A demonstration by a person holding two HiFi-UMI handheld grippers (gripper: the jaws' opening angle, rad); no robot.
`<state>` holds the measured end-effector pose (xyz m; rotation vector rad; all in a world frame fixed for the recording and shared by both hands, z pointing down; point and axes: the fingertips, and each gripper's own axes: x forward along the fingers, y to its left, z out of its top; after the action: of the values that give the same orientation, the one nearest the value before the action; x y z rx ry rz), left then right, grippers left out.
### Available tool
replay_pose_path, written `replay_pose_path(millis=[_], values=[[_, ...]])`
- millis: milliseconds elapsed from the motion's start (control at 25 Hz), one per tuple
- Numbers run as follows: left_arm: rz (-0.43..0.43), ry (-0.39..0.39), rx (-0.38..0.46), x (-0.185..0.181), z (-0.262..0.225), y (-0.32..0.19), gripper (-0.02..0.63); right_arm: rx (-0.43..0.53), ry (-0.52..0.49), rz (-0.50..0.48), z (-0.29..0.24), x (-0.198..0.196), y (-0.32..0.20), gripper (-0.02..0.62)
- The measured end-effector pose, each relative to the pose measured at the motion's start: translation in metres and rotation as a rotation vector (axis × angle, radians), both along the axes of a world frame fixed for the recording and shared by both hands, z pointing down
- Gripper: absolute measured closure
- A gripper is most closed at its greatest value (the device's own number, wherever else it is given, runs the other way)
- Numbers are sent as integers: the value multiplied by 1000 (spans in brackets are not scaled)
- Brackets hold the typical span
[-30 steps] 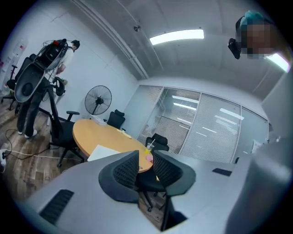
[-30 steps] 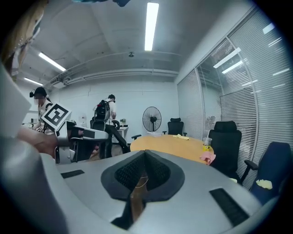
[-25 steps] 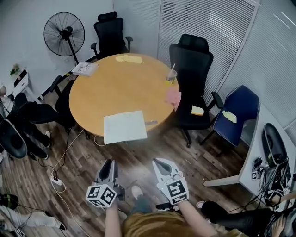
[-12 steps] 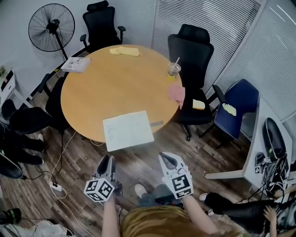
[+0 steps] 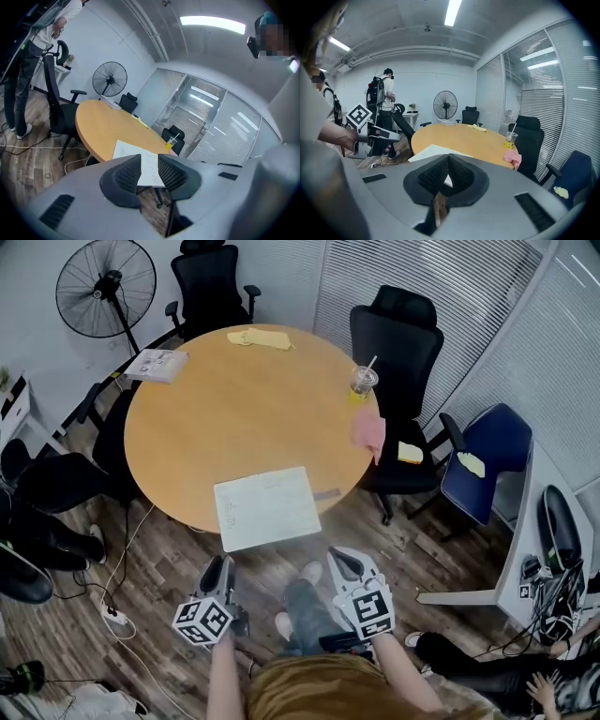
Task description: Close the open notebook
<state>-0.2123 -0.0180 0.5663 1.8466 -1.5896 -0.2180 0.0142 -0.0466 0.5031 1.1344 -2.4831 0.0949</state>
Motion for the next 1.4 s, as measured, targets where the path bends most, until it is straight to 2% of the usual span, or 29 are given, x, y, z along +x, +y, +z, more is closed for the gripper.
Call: replay_pose_path(millis=[440, 880, 1040, 1160, 1320, 1400], values=[[-29, 39, -104, -9, 48, -26, 489, -85, 24, -22, 39, -3, -31, 584], [-135, 101, -249, -30, 111, -38, 461, -147, 56, -40, 63, 2, -57, 584], [-220, 182, -305, -39, 135, -34, 446, -180, 53, -35, 76, 5, -64, 583], [-231, 253, -318, -30, 147, -40, 442, -202, 64, -23, 86, 17, -70, 584], [-256, 318, -309, -27, 153, -43, 436, -224, 71, -18, 94, 22, -74, 583], [-265, 327, -294, -28, 153, -45, 430, -207, 97, -28, 93, 23, -76, 584]])
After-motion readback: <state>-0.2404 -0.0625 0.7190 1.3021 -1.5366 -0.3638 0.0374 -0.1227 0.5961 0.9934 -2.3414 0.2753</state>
